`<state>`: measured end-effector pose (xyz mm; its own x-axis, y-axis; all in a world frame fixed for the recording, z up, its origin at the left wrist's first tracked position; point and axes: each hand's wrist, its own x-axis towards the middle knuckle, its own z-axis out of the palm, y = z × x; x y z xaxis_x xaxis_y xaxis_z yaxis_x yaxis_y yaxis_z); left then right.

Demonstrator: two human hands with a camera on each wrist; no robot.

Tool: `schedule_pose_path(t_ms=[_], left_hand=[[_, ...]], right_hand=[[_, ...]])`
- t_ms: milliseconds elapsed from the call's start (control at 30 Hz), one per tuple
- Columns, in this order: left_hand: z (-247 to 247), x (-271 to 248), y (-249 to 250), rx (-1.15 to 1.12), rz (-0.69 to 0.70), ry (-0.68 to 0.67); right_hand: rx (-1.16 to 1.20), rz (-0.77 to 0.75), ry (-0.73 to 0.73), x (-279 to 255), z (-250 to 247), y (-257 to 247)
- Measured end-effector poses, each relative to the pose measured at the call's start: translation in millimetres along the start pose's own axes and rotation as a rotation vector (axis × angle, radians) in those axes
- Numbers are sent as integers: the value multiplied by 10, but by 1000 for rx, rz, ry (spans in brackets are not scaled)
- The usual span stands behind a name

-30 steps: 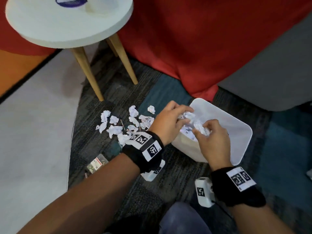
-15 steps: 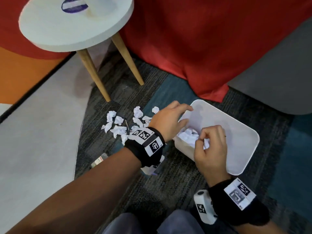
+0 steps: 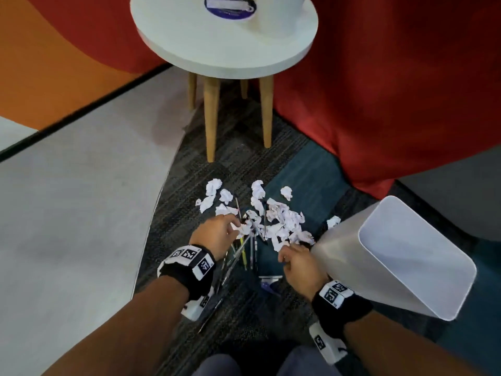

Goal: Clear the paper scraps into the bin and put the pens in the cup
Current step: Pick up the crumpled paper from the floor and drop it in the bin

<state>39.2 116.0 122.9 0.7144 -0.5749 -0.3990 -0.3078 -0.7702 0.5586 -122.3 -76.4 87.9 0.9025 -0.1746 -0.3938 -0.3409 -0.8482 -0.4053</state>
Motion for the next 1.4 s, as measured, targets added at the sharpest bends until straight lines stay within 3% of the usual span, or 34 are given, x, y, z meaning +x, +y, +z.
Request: schedule_pose_path(t_ms=[167,433,500,667,867,1033,1200,1400], left_hand=[[326,78,-273,56,-78,-81],[1120,261,-425,117,-133,-149],[1245,337,-431,138,-159,-158],[1347,743,-471,193,-224,8],[1366,1072,-458,303,-279,-142],[1336,1029,-382,246,-301,-153],[982,793,64,198,-188,-78],[502,431,945,115,3,18]], right_hand=[[-75,167,-248,341,493,304],[-180,149,-370,932,1078,835],[-169,112,-316,947,1167,884],[-13,46,-155,676,1192,906],[259,-69,82,181,766,748],[440,-16,276,-162,497,625],[513,46,376,-318,151,471],[462,-29,518,-458,-615,332]])
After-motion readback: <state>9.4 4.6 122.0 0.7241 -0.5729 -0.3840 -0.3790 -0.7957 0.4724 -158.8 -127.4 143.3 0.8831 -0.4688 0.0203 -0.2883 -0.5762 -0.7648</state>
